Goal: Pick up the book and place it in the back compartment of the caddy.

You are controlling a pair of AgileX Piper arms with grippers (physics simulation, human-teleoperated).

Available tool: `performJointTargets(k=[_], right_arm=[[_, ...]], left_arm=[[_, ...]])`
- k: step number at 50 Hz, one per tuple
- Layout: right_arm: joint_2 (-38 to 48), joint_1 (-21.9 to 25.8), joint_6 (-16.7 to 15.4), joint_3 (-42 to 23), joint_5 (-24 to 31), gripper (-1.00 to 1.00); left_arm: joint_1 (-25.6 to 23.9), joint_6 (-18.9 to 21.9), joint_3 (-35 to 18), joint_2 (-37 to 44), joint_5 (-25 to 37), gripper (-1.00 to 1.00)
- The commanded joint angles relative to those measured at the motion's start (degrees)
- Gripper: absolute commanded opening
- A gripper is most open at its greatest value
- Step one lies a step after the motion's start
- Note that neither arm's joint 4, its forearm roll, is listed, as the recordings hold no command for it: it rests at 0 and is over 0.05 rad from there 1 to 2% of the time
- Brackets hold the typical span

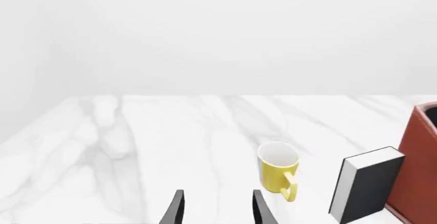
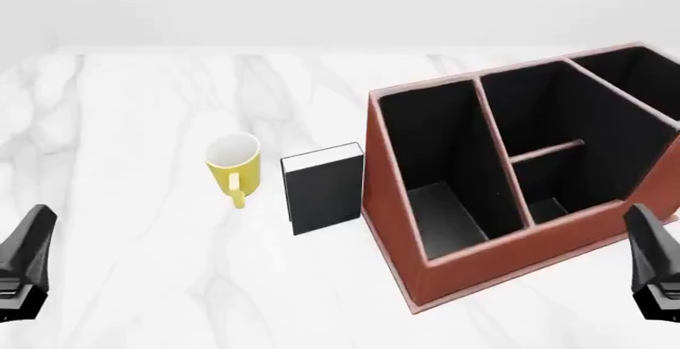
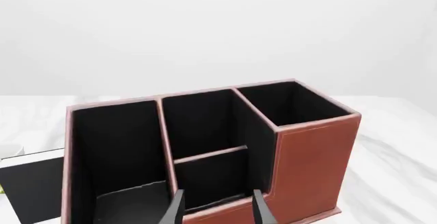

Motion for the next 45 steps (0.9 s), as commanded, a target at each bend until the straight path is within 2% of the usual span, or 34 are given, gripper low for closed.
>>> performJointTargets(k=[1, 4, 8, 9, 10, 11, 12, 13, 14, 16, 17, 18, 21, 24, 27, 30, 31, 33, 34, 35, 36, 38, 39, 44, 45], right_arm=[[0.27, 0.17, -0.11, -0.15, -0.13, 1.0], [0.05, 0.21, -0.04, -0.15, -0.02, 1.0], [-0.06, 0.28, 0.08, -0.25, 0.06, 1.0], [-0.07, 0.24, 0.09, -0.24, 0.04, 1.0], [-0.06, 0.22, 0.1, -0.26, 0.05, 1.0], [-0.06, 0.22, 0.1, -0.26, 0.05, 1.0], [-0.05, 0.19, 0.11, -0.26, 0.06, 1.0], [-0.04, 0.19, 0.08, -0.24, 0.08, 1.0], [-0.04, 0.22, 0.11, -0.27, 0.11, 1.0], [-0.05, 0.27, 0.13, -0.29, 0.13, 1.0], [-0.06, 0.32, 0.14, -0.32, 0.16, 1.0], [-0.06, 0.32, 0.14, -0.32, 0.16, 1.0], [-0.06, 0.39, 0.23, -0.37, 0.2, 1.0], [-0.07, 0.41, 0.25, -0.38, 0.19, 1.0], [-0.03, 0.33, 0.4, -0.37, 0.2, 1.0], [-0.03, 0.38, 0.39, -0.39, 0.24, 1.0], [-0.03, 0.38, 0.39, -0.39, 0.24, 1.0], [-0.03, 0.38, 0.44, -0.38, 0.25, 1.0], [-0.04, 0.48, 0.45, -0.41, 0.27, 1.0], [-0.05, 0.49, 0.38, -0.4, 0.25, 1.0], [-0.06, 0.54, 0.39, -0.42, 0.24, 1.0], [-0.05, 0.52, 0.42, -0.44, 0.23, 1.0], [-0.03, 0.51, 0.49, -0.4, 0.2, 1.0], [0.01, 0.5, 0.44, -0.36, 0.1, 1.0], [0.03, 0.46, 0.36, -0.34, 0.06, 1.0]], left_arm=[[0.75, 0.24, -0.13, 1.1, -0.35, 1.0], [0.72, -0.3, -0.39, 2.65, -0.98, 1.0], [-1.2, 7.01, -5.07, -0.17, 3.62, 1.0], [-2.74, 2.95, -7.91, 0.54, 6.01, 1.0], [-2.97, -0.17, -9.1, 3.63, 4.77, 1.0], [-2.97, -0.17, -9.1, 3.67, 4.74, 1.0], [-3.7, 0.9, -11.15, 4.22, 5.72, 1.0], [-5.18, 6.04, -14.18, 5.76, 5.76, 1.0], [-6.01, 7.18, -15.49, 6.74, 5.72, 1.0], [-6.77, 7.13, -16.94, 8.11, 5.66, 1.0], [-9.19, 8.54, -20.0, 11.6, 5.2, 1.0], [-9.19, 8.54, -20.03, 11.67, 5.15, 1.0], [-10.74, 12.5, -24.07, 17.61, 3.18, 1.0], [-13.83, 12.33, -29.49, 24.44, 3.28, 1.0], [-17.47, 16.95, -34.22, 30.81, 3.39, 1.0], [-21.19, 18.19, -39.52, 36.21, 5.98, 1.0], [-21.19, 18.19, -39.56, 36.23, 5.99, 1.0], [-21.45, 18.54, -42.89, 38.27, 7.12, 1.0], [-24.85, 21.84, -45.5, 40.97, 8.69, 1.0], [-24.78, 22.89, -46.91, 42.22, 9.04, 1.0], [-26.15, 20.45, -50.03, 43.78, 10.97, 1.0], [-26.83, 20.49, -51.78, 44.99, 11.89, 1.0], [-27.99, 22.02, -53.64, 46.41, 12.92, 1.0], [-34.73, 23.9, -62.67, 52.81, 20.35, 1.0], [-33.33, 25.02, -64.85, 54.34, 20.08, 1.0]])
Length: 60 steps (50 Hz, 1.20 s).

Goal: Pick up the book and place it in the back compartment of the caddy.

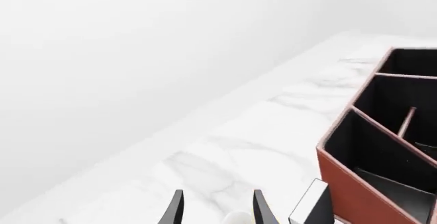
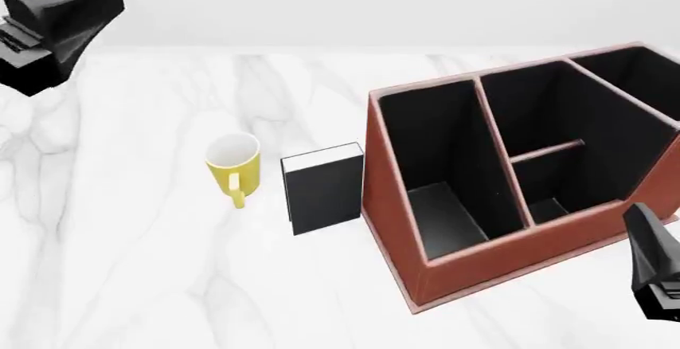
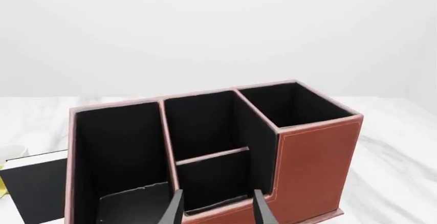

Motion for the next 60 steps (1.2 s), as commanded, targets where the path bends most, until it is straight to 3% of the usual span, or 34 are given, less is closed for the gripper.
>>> performJointTargets(k=[1, 2, 5, 12, 18, 25, 27, 33, 45, 60], right_arm=[[0.06, 0.0, -0.14, 0.05, -0.15, 1.0], [0.07, 0.01, -0.15, 0.04, -0.15, 1.0], [0.08, -0.07, -0.09, 0.01, -0.15, 1.0], [0.05, -0.08, -0.01, 0.01, -0.19, 1.0], [-0.01, -0.18, 0.0, -0.04, -0.22, 1.0], [0.02, -0.25, -0.13, 0.02, -0.31, 1.0], [0.05, -0.31, -0.1, 0.01, -0.32, 1.0], [0.14, -0.45, -0.03, 0.07, -0.36, 1.0], [0.01, -0.37, -0.02, 0.04, -0.23, 1.0], [-0.03, -0.73, 0.31, -0.13, -0.32, 1.0]], left_arm=[[-8.84, 6.09, -19.27, 15.38, 9.29, 1.0], [-11.43, 5.95, -21.39, 17.11, 11.87, 1.0], [-11.46, 6.83, -24.36, 18.92, 13.06, 1.0], [-12.99, 9.19, -38.99, 27.64, 22.61, 1.0], [-12.49, 11.89, -43.02, 33.42, 25.51, 1.0], [-13.58, 13.51, -39.82, 36.58, 24.51, 1.0], [-14.27, 11.45, -41.49, 38.07, 25.44, 1.0], [-16.74, 13.5, -37.08, 39.67, 24.53, 1.0], [-19.73, 13.02, -29.19, 41.46, 21.27, 1.0], [-19.55, 12.37, -27.0, 42.78, 20.69, 1.0]])
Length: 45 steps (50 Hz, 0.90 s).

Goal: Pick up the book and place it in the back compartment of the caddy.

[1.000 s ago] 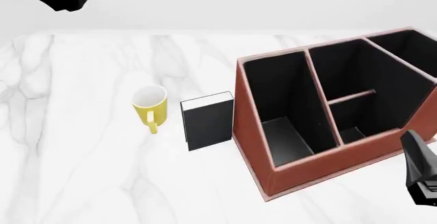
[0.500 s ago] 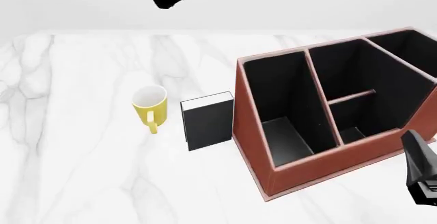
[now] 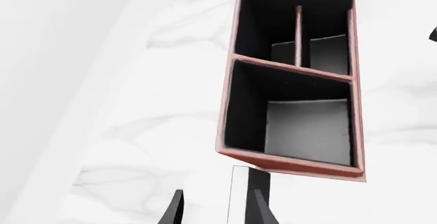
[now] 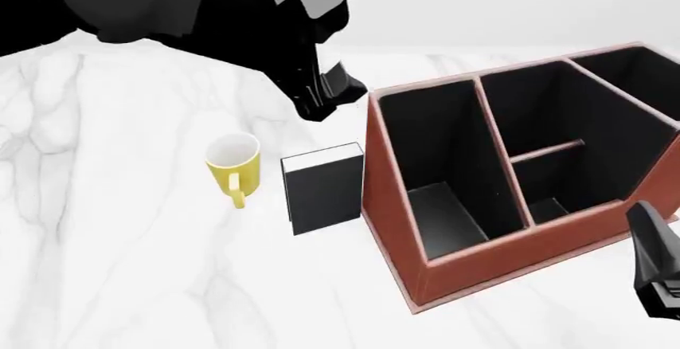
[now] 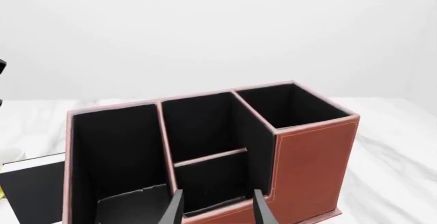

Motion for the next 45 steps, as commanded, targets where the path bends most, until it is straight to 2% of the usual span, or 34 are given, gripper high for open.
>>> performJointTargets(k=[1, 4, 17, 29, 45], right_arm=[[-0.01, -0.06, 0.04, -0.06, -0.05, 1.0], [0.01, -0.09, 0.09, -0.02, -0.06, 1.0], [0.03, -0.24, 0.19, -0.07, -0.1, 1.0], [0.01, -0.14, 0.25, -0.06, -0.13, 1.0], [-0.01, 0.05, 0.21, -0.09, -0.09, 1.0]], left_arm=[[-0.85, -0.2, 3.06, 1.14, -0.88, 1.0], [0.31, 1.51, 3.97, 0.76, -2.5, 1.0], [-0.8, 0.84, 6.71, 1.22, -4.11, 1.0], [-1.19, -0.33, 9.39, 3.52, -8.85, 1.0], [1.25, 1.7, 14.23, 5.7, -15.36, 1.0]])
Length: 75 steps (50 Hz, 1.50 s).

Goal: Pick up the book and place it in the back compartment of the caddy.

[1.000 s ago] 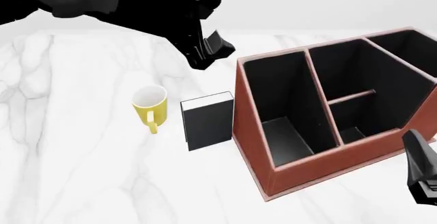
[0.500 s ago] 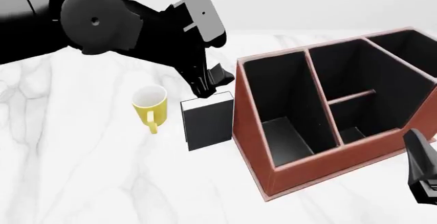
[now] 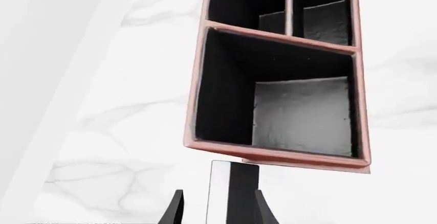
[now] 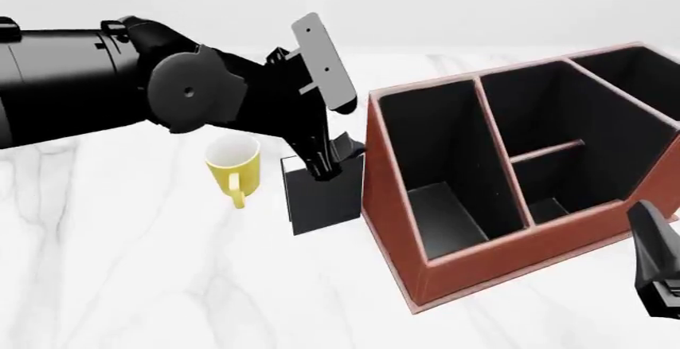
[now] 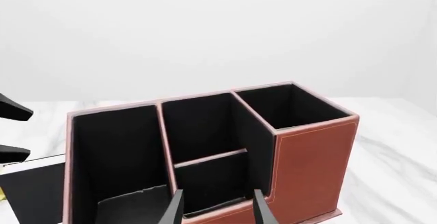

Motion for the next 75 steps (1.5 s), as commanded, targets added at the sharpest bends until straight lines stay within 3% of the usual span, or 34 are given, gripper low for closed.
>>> performJointTargets(k=[1, 45, 75], right_arm=[[-0.05, 0.12, -0.01, 0.0, -0.02, 1.0], [-0.02, -0.1, 0.17, 0.1, -0.03, 1.0], [0.03, -0.13, 0.03, 0.17, -0.08, 1.0]], left_arm=[[1.29, 1.28, 3.81, 2.05, -4.77, 1.0], [1.67, -0.41, 8.76, 5.52, -11.15, 1.0], [3.77, 0.29, 9.27, 6.74, -12.79, 1.0]])
